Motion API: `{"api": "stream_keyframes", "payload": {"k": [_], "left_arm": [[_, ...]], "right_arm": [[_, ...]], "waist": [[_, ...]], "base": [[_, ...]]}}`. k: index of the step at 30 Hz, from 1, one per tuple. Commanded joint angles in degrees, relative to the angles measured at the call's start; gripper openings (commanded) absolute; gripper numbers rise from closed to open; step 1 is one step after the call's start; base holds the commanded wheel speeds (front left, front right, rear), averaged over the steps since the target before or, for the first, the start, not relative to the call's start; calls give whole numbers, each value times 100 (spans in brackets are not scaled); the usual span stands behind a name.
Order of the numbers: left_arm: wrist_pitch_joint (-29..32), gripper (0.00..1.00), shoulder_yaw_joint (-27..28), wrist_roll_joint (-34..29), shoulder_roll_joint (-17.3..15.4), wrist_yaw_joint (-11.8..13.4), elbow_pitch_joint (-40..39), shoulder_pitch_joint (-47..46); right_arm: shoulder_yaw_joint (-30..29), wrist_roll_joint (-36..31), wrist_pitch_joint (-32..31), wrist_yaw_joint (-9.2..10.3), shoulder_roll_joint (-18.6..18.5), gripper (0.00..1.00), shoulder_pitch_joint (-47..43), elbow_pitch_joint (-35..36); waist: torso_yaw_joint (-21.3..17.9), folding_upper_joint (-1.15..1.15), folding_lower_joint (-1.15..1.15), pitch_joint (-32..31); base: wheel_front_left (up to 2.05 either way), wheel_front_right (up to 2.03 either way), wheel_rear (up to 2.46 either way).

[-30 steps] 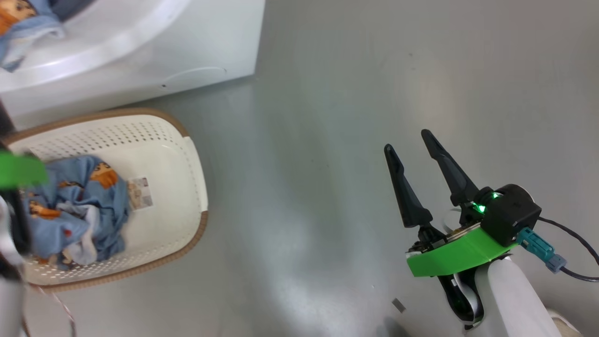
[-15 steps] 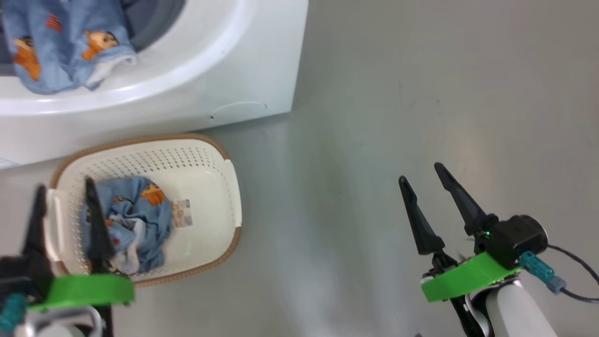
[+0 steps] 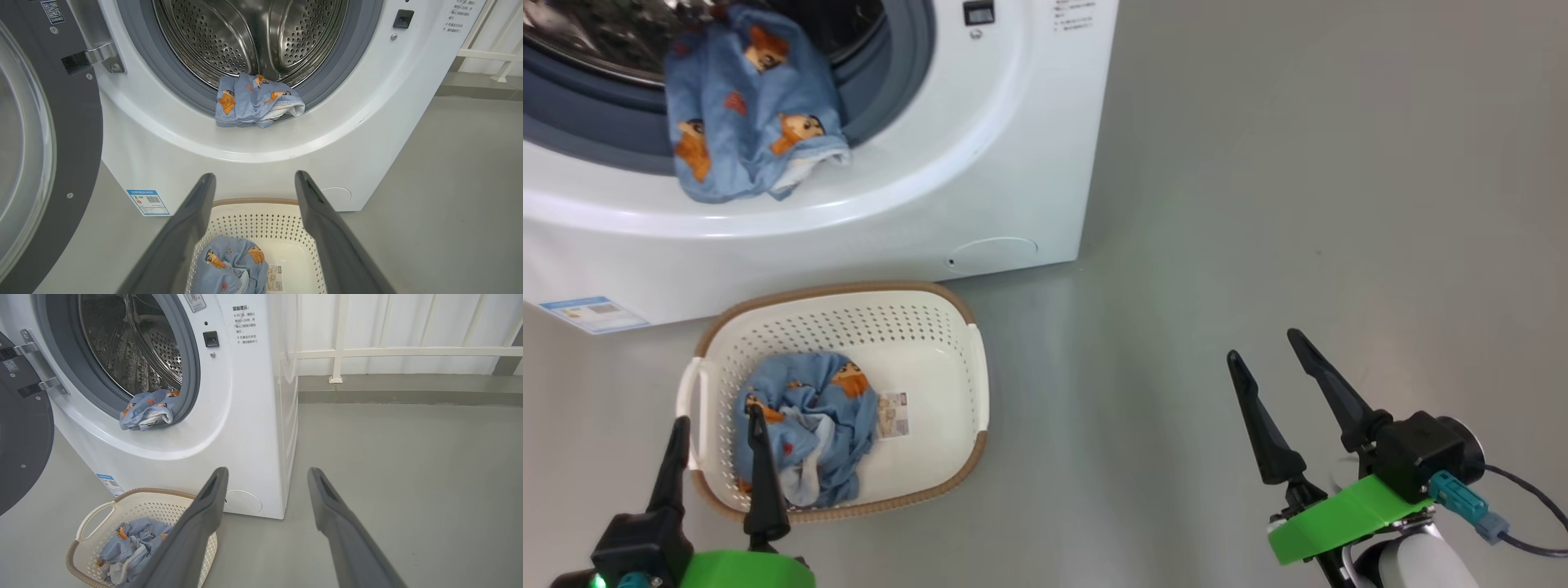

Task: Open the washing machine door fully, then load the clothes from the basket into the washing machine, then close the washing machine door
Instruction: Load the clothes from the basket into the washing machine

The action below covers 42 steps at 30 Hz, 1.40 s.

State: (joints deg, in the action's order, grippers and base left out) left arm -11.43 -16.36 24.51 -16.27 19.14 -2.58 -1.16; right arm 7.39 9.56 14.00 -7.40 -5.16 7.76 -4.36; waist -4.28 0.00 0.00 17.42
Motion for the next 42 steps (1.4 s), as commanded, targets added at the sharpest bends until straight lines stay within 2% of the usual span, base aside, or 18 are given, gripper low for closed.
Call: {"api": "stream_keyframes", "payload": {"k": [1,23,29,37,42], "left_arm": [[-57,100,167,60,-66,-1,-58,-1],[-118,100,33,191,5,-159,225,-132],[25,100,41,300,20,-173,363,-254],[396,100,92,506,-117,-363,698,-714],[745,100,137,684,-241,-615,947,-1412]], "right_arm": [[123,-66,-24,-9,-24,100,-106,187],[233,-45,-118,-9,-17,100,-145,307],[242,-23,-108,-9,-21,100,-97,317],[301,-4,-89,-9,-1,100,77,359],[324,-22,-55,-9,-8,100,258,370]], "waist": [[121,0,0,-142],[190,0,0,-159],[175,0,0,-47],[82,0,0,271],[9,0,0,618]], "base": [[0,0,0],[0,0,0],[0,0,0],[0,0,0],[0,0,0]]}}
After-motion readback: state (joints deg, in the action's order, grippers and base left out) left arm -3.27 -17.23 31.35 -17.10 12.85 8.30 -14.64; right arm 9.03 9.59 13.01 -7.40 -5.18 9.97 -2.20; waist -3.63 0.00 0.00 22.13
